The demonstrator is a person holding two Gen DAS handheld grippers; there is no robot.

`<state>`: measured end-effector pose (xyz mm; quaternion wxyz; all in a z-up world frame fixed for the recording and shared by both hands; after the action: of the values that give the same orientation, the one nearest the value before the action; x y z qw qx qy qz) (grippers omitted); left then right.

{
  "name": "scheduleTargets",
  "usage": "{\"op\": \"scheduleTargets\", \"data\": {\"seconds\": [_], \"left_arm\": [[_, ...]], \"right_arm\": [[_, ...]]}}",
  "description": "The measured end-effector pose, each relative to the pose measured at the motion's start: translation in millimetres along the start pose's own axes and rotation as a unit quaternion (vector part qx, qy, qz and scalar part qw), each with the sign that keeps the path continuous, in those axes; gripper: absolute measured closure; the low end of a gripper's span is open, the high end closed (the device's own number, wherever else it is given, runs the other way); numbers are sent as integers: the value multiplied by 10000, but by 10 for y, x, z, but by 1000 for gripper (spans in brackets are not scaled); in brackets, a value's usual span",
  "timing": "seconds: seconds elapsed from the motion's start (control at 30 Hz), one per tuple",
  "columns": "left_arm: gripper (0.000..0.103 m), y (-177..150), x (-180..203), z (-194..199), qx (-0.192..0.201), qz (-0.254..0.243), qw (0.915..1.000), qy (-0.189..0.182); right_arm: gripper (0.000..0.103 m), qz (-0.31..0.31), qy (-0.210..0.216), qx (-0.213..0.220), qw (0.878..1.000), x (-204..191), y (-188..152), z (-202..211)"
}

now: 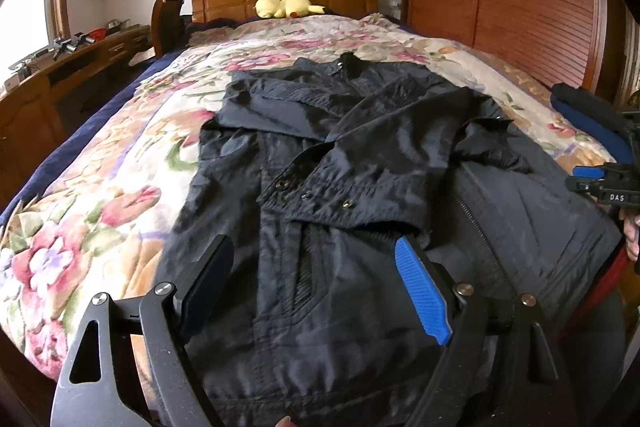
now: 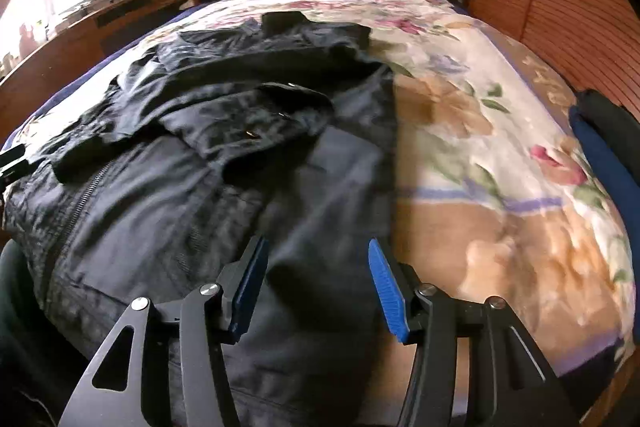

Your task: Fold large clothes

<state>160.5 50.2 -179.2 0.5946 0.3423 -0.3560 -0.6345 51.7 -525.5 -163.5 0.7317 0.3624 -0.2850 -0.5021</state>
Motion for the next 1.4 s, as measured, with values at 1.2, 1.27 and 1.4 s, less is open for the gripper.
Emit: {"op": "scheduleTargets", "data": {"seconds": [1.2, 1.27, 1.4], "left_arm": [[49, -743, -763, 363, -626, 793, 9949, 56], [49, -754, -763, 366, -620, 847, 9945, 26], [60, -758, -715, 378, -613, 877, 9942, -117]], "right_arm": [[44, -216, 234, -163, 9994, -52, -299, 207], [44, -203, 242, -167, 9994, -61, -312, 225], [44, -181, 259, -184, 9993, -84, -338, 240]]}}
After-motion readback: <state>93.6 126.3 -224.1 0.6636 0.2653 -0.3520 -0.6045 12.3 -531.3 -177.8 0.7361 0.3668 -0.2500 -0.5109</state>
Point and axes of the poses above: each gripper's, at about its wrist camera, not at the fingertips, and z roughly against the way its jaws point, x to its right, y to its top, the point moved 9 cm from there along -z, roughly the way its jaws point, and after that the axes turned 9 degrees about x, right-handed, at the moved point
